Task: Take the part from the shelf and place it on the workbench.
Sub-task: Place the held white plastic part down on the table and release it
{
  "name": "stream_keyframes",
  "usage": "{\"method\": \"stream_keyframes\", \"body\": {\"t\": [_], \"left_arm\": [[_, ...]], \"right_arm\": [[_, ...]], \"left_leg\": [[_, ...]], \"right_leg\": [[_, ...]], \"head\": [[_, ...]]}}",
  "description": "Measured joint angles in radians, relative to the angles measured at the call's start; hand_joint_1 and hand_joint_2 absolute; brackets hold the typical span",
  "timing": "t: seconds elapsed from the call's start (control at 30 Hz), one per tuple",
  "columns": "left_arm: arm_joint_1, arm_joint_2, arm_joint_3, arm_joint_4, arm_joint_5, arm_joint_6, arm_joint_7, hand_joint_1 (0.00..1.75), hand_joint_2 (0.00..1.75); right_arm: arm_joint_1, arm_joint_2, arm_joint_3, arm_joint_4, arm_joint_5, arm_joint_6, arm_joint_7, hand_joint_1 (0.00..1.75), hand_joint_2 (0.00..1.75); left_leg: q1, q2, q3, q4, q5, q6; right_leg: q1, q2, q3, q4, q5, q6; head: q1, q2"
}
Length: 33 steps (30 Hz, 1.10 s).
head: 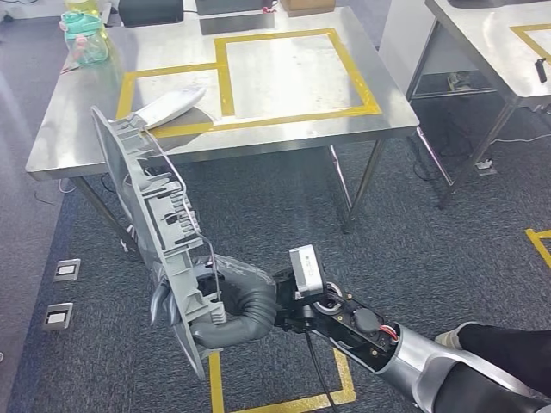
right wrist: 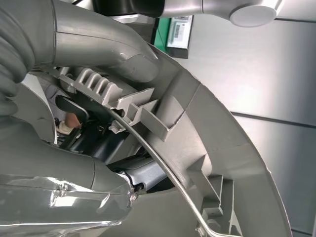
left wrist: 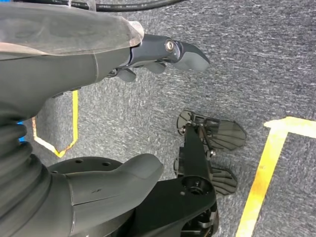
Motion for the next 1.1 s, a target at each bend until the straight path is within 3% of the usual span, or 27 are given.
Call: {"method": "stream_keyframes", "body": {"t": [0.23, 0.4, 0.43, 0.53, 0.57, 0.6, 0.63, 0.7, 0.73, 0.77, 0.9, 0.97, 1.03, 1.07, 1.1], "left_arm": [[-0.001, 0.001, 0.000, 0.000, -0.001, 0.000, 0.001, 0.00, 1.75], [-0.001, 0.001, 0.000, 0.000, -0.002, 0.000, 0.001, 0.00, 1.75], [-0.002, 0.000, 0.000, 0.000, -0.002, 0.000, 0.001, 0.00, 1.75], [-0.001, 0.000, 0.000, 0.000, -0.002, -0.001, 0.001, 0.00, 1.75], [-0.001, 0.000, 0.000, 0.000, -0.002, -0.001, 0.001, 0.00, 1.75], [0.000, 0.000, 0.000, 0.000, -0.002, -0.001, 0.001, 0.00, 1.75], [0.000, -0.001, 0.000, 0.000, -0.002, -0.001, 0.001, 0.00, 1.75], [0.001, -0.002, 0.000, 0.000, -0.002, -0.001, 0.001, 0.00, 1.75], [0.000, -0.002, 0.000, 0.000, -0.002, -0.002, 0.001, 0.00, 1.75], [-0.001, -0.002, 0.000, 0.000, -0.002, -0.003, 0.001, 0.00, 1.75], [-0.004, -0.002, 0.000, 0.000, -0.002, -0.004, 0.001, 0.00, 1.75], [-0.006, -0.002, 0.000, 0.000, -0.002, -0.004, 0.001, 0.00, 1.75], [-0.006, -0.002, 0.000, 0.000, -0.002, -0.004, 0.001, 0.00, 1.75], [-0.005, -0.002, 0.000, 0.000, -0.002, -0.004, 0.001, 0.00, 1.75], [-0.002, -0.002, 0.000, 0.000, -0.002, -0.004, 0.001, 0.00, 1.75]], "right_arm": [[0.000, 0.000, 0.000, 0.000, 0.000, 0.000, -0.001, 1.75, 1.75], [0.000, 0.000, 0.000, -0.001, -0.001, 0.000, -0.001, 1.75, 1.75], [0.000, 0.000, -0.001, -0.001, -0.001, 0.000, -0.001, 1.75, 1.75], [0.001, 0.000, -0.001, -0.002, -0.001, 0.000, -0.002, 1.75, 1.75], [0.004, -0.001, -0.001, -0.002, -0.001, 0.000, -0.002, 1.75, 1.75], [0.006, -0.001, -0.001, -0.002, -0.001, 0.000, -0.001, 1.75, 1.75], [0.007, -0.002, -0.001, -0.002, -0.001, 0.000, -0.001, 1.75, 1.75], [0.007, -0.004, -0.001, -0.002, -0.001, 0.000, -0.001, 1.75, 1.75], [0.005, -0.004, -0.001, -0.002, -0.001, 0.000, -0.001, 1.75, 1.75], [0.005, -0.005, -0.001, -0.002, -0.001, 0.000, -0.001, 1.75, 1.75], [0.003, -0.005, 0.000, -0.005, -0.001, -0.004, 0.002, 1.75, 1.75], [0.001, -0.005, -0.001, -0.006, -0.001, -0.006, 0.003, 1.75, 1.75], [0.000, -0.005, 0.000, -0.007, -0.001, -0.007, 0.004, 1.75, 1.75], [0.002, -0.005, 0.001, -0.007, -0.001, -0.007, 0.005, 1.75, 1.75], [0.004, -0.005, 0.001, -0.007, -0.001, -0.007, 0.007, 1.75, 1.75]], "left_leg": [[-0.006, -0.001, -0.003, 0.008, -0.005, 0.008], [0.000, 0.003, 0.007, -0.006, -0.002, 0.023], [0.005, 0.005, 0.012, -0.013, -0.001, 0.027], [0.008, 0.008, 0.022, -0.017, -0.004, 0.031], [0.008, 0.008, 0.025, -0.016, -0.007, 0.030], [0.009, 0.008, 0.030, -0.016, -0.011, 0.028], [0.010, 0.006, 0.037, -0.016, -0.015, 0.025], [0.011, 0.003, 0.053, -0.015, -0.028, 0.015], [0.010, 0.002, 0.057, -0.012, -0.033, 0.010], [0.009, 0.002, 0.056, -0.010, -0.036, 0.004], [0.011, 0.002, 0.050, 0.002, -0.049, -0.017], [0.012, 0.002, 0.006, 0.088, -0.090, -0.025], [0.012, 0.002, -0.086, 0.239, -0.138, -0.028], [0.012, 0.002, -0.127, 0.293, -0.144, -0.028], [0.012, 0.002, -0.149, 0.309, -0.130, -0.027]], "right_leg": [[-0.006, 0.000, 0.001, -0.003, 0.001, 0.006], [-0.006, -0.002, -0.003, 0.008, -0.011, 0.020], [-0.005, -0.003, -0.019, 0.044, -0.031, 0.023], [-0.007, -0.005, -0.122, 0.254, -0.118, 0.030], [-0.008, -0.006, -0.148, 0.300, -0.126, 0.032], [-0.009, -0.006, -0.153, 0.302, -0.111, 0.033], [-0.011, -0.007, -0.138, 0.262, -0.076, 0.034], [-0.013, -0.007, -0.071, 0.114, 0.003, 0.034], [-0.013, -0.007, -0.040, 0.053, 0.022, 0.031], [-0.012, -0.006, -0.022, 0.018, 0.027, 0.027], [-0.010, -0.003, -0.007, 0.002, 0.013, 0.001], [-0.013, -0.004, 0.002, -0.004, 0.010, -0.009], [-0.011, -0.005, 0.004, -0.004, 0.006, -0.016], [-0.010, -0.005, 0.006, -0.004, 0.003, -0.018], [-0.009, -0.004, 0.009, -0.004, 0.001, -0.020]], "head": [[-0.002, 0.000], [-0.002, 0.000], [0.002, 0.000], [0.013, 0.000], [0.015, 0.000], [0.016, 0.000], [0.019, 0.000], [0.023, 0.000], [0.024, 0.000], [0.022, 0.000], [0.012, 0.000], [0.002, 0.000], [-0.008, 0.000], [-0.010, 0.000], [-0.011, 0.000]]}}
